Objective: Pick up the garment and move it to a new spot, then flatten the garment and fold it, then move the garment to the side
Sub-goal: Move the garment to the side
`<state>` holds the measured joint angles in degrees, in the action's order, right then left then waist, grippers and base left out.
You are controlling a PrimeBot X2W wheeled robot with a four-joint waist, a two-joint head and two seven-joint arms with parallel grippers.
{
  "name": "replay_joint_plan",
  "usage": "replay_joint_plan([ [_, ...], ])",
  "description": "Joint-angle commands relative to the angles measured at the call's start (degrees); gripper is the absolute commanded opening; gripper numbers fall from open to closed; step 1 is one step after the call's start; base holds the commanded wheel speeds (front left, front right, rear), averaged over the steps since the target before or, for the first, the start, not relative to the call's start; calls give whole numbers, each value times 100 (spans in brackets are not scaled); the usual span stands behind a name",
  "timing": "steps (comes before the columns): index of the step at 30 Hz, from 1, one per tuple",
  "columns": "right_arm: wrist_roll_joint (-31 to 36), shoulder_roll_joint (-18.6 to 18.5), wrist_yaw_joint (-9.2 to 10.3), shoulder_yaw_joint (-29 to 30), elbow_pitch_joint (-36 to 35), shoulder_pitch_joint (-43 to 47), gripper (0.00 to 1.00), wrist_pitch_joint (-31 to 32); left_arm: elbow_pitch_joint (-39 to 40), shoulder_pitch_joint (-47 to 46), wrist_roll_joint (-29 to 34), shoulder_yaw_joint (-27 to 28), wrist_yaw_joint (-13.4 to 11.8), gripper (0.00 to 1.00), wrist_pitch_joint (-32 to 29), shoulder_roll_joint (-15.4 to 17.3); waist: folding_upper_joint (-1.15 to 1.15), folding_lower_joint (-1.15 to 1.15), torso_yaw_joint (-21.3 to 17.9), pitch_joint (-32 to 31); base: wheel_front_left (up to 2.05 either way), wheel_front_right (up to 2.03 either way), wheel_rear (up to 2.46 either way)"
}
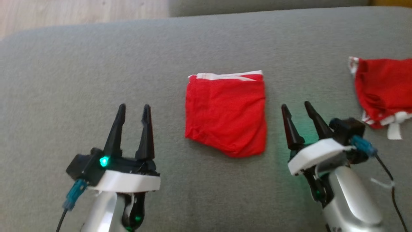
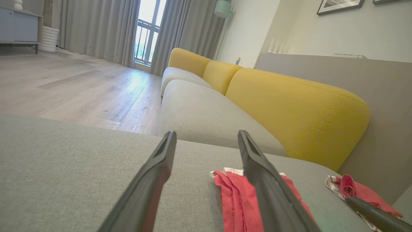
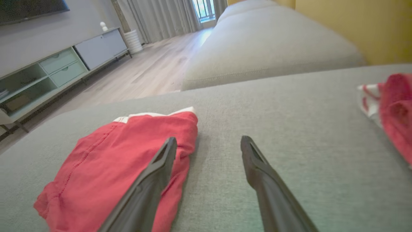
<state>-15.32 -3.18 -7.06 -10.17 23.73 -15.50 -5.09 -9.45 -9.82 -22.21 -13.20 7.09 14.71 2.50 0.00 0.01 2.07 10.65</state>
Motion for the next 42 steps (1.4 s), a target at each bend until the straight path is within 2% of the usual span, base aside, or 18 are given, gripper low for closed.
replay_joint_plan([
  [1, -200, 30, -43, -228, -31, -235, 100, 95, 141, -233, -51, 120, 17, 100, 29, 38, 0, -1, 201, 171, 0, 0, 0],
  [7, -860, 30, -43, -515, 775, -638, 100, 437, 67, -341, -86, 33, 21, 100, 29, 38, 0, -1, 507, 319, 0, 0, 0],
  [14, -1067, 30, -43, -780, 1583, -1046, 100, 637, 48, -374, -146, 7, 19, 100, 29, 38, 0, -1, 743, 374, 0, 0, 0],
  [21, -1162, 30, -43, -1027, 2060, -1243, 100, 804, 59, -367, -167, 2, 10, 100, 29, 38, 0, -1, 828, 407, 0, 0, 0],
  [22, -1158, 30, -43, -1048, 2125, -1267, 95, 812, 55, -372, -167, 17, 10, 100, 29, 38, 0, -1, 834, 406, 0, 0, 0],
  [23, -1159, 30, -43, -1069, 2177, -1289, 55, 809, 52, -378, -167, 31, 10, 100, 29, 38, 0, -1, 837, 403, 0, 0, 0],
  [24, -1160, 30, -43, -1095, 2218, -1307, 2, 801, 48, -384, -167, 47, 11, 100, 29, 38, 0, -1, 836, 399, 0, 0, 0],
  [25, -1128, 30, -43, -1131, 2251, -1327, 0, 777, 45, -388, -164, 61, 11, 100, 29, 38, 0, -1, 830, 393, 0, 0, 0],
  [31, -762, 30, -43, -1184, 2317, -1461, 0, 448, 60, -351, -141, 116, 8, 100, 29, 38, 0, -1, 677, 261, 0, 0, 0],
  [37, 19, 11, -43, -1118, 2246, -1612, 0, 288, 72, -268, -104, 142, 9, 100, 29, 38, 0, -1, 348, 80, 0, 0, 0],
  [39, 300, -115, -43, -1130, 2140, -1653, 0, 312, 84, -254, -92, 157, 9, 100, 29, 38, 0, -1, 230, 33, 0, 0, 0],
  [42, 578, -496, -43, -1223, 1875, -1699, 0, 442, 107, -252, -80, 189, 6, 100, 29, 38, 0, -1, 71, -4, 0, 0, 0],
])
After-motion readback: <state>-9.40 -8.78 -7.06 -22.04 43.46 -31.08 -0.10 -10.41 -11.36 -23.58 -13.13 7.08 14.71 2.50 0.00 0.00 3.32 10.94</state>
